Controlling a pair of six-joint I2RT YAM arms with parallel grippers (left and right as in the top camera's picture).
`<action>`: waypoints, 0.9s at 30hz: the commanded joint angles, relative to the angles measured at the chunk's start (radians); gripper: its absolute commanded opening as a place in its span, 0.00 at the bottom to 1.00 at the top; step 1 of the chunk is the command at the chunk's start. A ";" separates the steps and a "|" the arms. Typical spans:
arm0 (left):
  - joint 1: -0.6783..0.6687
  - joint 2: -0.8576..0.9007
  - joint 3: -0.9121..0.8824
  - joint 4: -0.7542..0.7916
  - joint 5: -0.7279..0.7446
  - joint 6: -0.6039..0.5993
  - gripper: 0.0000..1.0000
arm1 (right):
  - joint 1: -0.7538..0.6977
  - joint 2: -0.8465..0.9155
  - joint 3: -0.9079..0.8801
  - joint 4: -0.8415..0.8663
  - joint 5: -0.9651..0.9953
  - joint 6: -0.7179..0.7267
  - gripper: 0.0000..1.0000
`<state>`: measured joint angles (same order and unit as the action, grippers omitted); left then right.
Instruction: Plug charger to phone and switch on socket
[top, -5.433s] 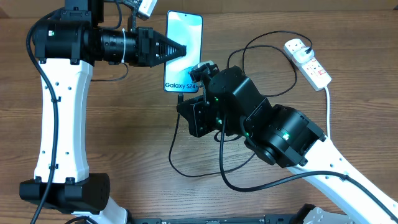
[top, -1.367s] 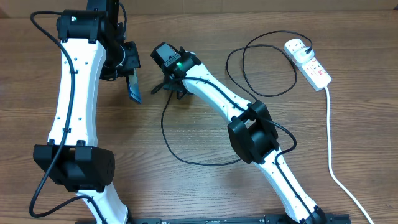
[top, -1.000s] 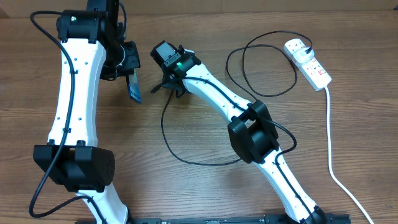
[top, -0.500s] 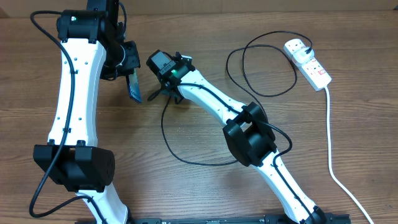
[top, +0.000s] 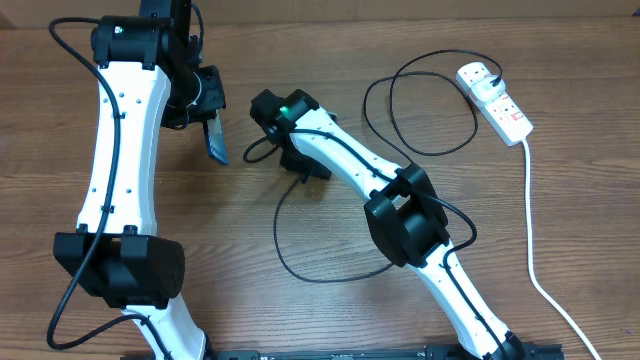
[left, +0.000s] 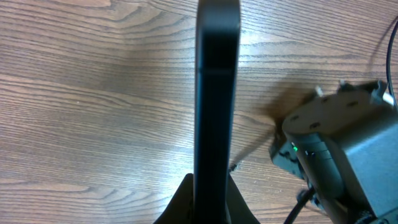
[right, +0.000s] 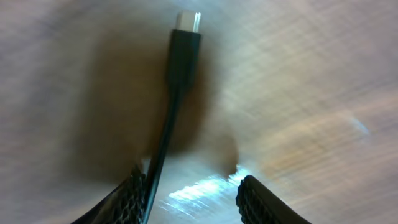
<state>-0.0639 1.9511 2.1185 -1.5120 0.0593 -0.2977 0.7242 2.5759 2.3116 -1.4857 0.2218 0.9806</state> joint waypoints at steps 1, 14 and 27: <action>0.005 -0.007 0.010 0.005 0.013 -0.018 0.04 | -0.004 0.040 -0.041 -0.055 -0.044 0.044 0.48; 0.005 -0.007 0.010 0.005 0.012 -0.017 0.04 | -0.117 0.006 0.075 -0.032 -0.155 -0.025 0.49; 0.004 -0.007 0.010 0.014 0.013 -0.017 0.04 | -0.149 0.007 0.063 0.009 -0.242 -0.072 0.44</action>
<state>-0.0639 1.9511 2.1185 -1.5024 0.0597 -0.2977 0.5270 2.5801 2.3562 -1.4765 -0.0040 0.9169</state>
